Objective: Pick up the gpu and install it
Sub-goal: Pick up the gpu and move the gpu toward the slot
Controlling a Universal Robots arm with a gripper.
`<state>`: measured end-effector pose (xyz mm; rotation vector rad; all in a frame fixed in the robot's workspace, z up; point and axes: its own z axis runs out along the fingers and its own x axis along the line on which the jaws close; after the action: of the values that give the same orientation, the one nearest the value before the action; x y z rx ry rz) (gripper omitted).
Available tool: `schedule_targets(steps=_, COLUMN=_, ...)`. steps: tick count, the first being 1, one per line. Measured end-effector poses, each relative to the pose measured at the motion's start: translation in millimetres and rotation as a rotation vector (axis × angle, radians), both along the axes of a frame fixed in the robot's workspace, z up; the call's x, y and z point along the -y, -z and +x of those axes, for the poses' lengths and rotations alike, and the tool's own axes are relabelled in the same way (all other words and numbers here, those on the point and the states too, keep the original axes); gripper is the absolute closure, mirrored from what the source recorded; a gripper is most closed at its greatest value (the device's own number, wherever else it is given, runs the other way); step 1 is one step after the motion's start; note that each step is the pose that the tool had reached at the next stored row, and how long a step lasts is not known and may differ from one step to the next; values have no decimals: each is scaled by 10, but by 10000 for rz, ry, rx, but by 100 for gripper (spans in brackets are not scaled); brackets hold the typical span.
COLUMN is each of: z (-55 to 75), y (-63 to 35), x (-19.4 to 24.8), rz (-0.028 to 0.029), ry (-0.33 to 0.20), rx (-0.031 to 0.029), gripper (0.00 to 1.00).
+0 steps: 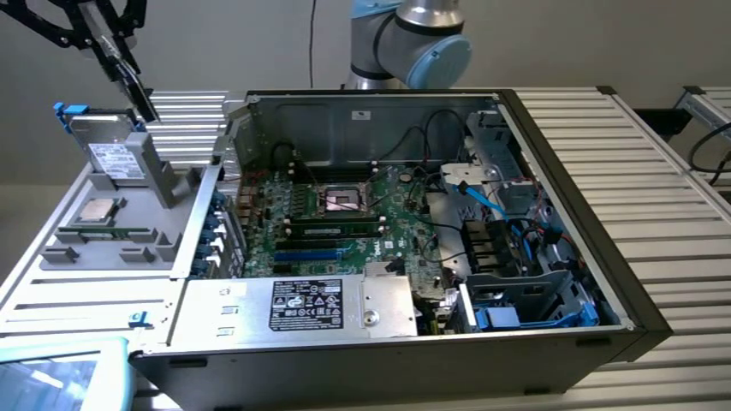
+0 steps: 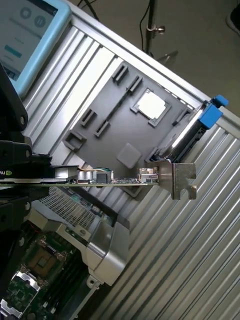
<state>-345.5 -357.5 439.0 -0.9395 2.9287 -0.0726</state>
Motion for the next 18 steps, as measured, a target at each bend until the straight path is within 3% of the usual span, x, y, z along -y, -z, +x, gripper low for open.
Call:
schedule_targets(steps=5, z=0, y=1, x=0, rz=150, ry=-897, rx=-2, gripper=73)
schedule_targets(steps=9, z=0, y=4, x=0, rz=227, ry=-1627, rx=-5, gripper=73)
schedule_targets(steps=18, z=0, y=23, x=0, rz=233, ry=-3251, rx=-24, gripper=73)
